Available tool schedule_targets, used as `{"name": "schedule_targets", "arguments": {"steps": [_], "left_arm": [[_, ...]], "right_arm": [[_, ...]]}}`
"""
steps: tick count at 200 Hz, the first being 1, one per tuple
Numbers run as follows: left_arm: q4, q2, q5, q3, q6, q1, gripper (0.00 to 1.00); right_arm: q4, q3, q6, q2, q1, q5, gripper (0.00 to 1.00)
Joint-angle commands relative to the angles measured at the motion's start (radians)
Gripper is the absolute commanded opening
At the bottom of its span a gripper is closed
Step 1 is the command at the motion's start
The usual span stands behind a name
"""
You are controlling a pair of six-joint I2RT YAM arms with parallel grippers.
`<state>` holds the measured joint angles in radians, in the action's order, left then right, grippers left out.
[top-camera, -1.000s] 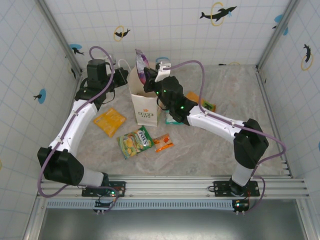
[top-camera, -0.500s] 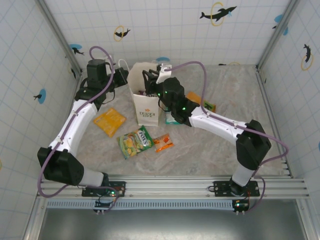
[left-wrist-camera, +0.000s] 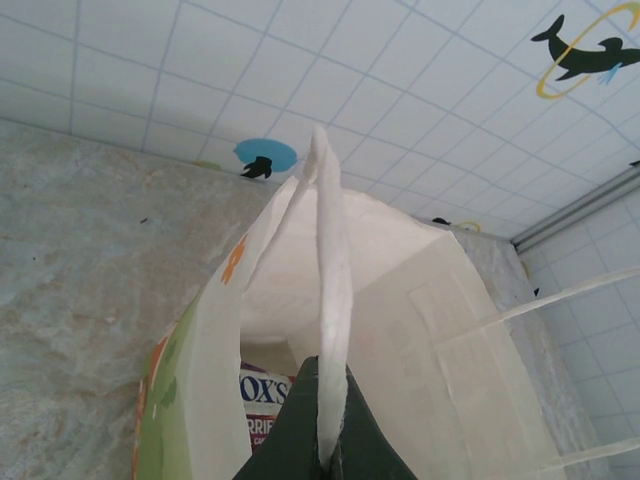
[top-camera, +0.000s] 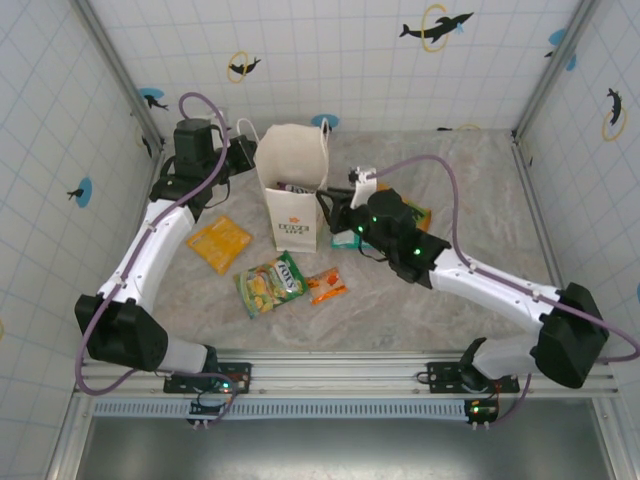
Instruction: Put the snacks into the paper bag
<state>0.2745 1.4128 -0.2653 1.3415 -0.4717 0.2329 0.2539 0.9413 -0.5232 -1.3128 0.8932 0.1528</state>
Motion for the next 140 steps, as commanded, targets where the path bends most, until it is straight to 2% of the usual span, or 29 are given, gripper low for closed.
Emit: {"name": "schedule_targets", "arguments": {"steps": [1,47,91,140], "left_arm": [[-0.032,-0.031,0.010,-0.020,0.002,-0.007,0.00],[-0.014,-0.032,0.009,-0.012,0.002,-0.007,0.00],[-0.013,-0.039,0.009,-0.016,0.005,-0.006,0.00],[-0.029,-0.049,0.004,-0.028,-0.004,-0.008,0.00]], "right_arm": [[-0.131,-0.101,-0.082,0.054,-0.019,-0.061,0.33],[-0.185,-0.248,-0.135,0.144,-0.155,-0.183,0.35],[-0.224,-0.317,-0.083,0.178,-0.432,-0.389,0.36],[-0.059,-0.404,-0.037,0.112,-0.688,-0.598,0.39]]}}
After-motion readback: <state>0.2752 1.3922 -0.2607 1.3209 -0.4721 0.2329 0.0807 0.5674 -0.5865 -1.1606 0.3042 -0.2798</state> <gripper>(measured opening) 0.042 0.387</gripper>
